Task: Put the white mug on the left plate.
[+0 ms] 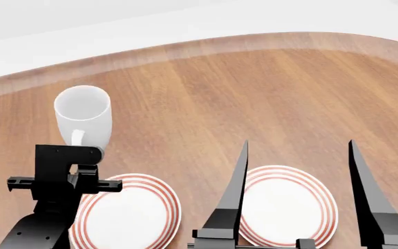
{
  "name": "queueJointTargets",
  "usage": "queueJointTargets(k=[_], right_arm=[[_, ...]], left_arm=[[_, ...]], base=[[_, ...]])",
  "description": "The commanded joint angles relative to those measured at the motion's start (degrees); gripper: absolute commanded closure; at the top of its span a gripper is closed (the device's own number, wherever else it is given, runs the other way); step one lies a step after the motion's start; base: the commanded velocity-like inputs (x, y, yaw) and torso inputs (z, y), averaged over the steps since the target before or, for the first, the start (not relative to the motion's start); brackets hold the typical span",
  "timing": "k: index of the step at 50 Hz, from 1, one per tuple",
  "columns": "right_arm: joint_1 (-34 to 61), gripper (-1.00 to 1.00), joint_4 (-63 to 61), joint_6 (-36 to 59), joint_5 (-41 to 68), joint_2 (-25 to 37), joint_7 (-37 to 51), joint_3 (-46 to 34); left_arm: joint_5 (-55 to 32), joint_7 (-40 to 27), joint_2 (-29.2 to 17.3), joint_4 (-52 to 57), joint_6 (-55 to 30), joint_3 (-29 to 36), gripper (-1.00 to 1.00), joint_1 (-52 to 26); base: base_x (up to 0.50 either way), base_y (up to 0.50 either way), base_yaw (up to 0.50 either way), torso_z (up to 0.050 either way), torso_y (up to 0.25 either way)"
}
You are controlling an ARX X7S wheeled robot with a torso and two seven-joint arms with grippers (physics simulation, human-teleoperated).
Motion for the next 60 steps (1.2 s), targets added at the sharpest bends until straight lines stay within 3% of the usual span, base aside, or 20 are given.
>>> queueJointTargets(k=[1, 16, 40, 48, 60], right_arm=[[0.1, -1.00, 0.4, -0.2, -0.6, -0.8, -1.3, 0.9], [0.3, -1.00, 0.1, 0.1, -0.3, -0.6, -1.0, 0.8], [0.5, -1.00, 0.5, -0.1, -0.2, -0.4, -0.6, 0.3], [0.3, -1.00, 0.3, -0.3, -0.1, -0.1, -0.4, 0.4], [0.6, -1.00, 0.2, 0.0, 0.2, 0.0, -0.2, 0.4]], left_arm=[[-0.7, 1.2, 1.7, -2.7, 2.9, 2.1, 1.00, 1.0], [-10.9, -0.3, 1.7, -2.7, 4.2, 13.6, 1.00, 3.6], [-11.7, -0.1, 1.7, -2.7, 4.7, 14.3, 1.00, 7.6], [-18.0, -0.5, 1.7, -2.7, 5.6, 21.6, 1.00, 7.6], [-32.9, -2.1, 1.7, -2.6, 7.7, 38.5, 1.00, 6.3]], base=[[0.00, 0.00, 0.00, 0.000, 0.010], [0.00, 0.00, 0.00, 0.000, 0.000], [0.00, 0.00, 0.00, 0.000, 0.000], [0.00, 0.00, 0.00, 0.000, 0.000], [0.00, 0.00, 0.00, 0.000, 0.001]])
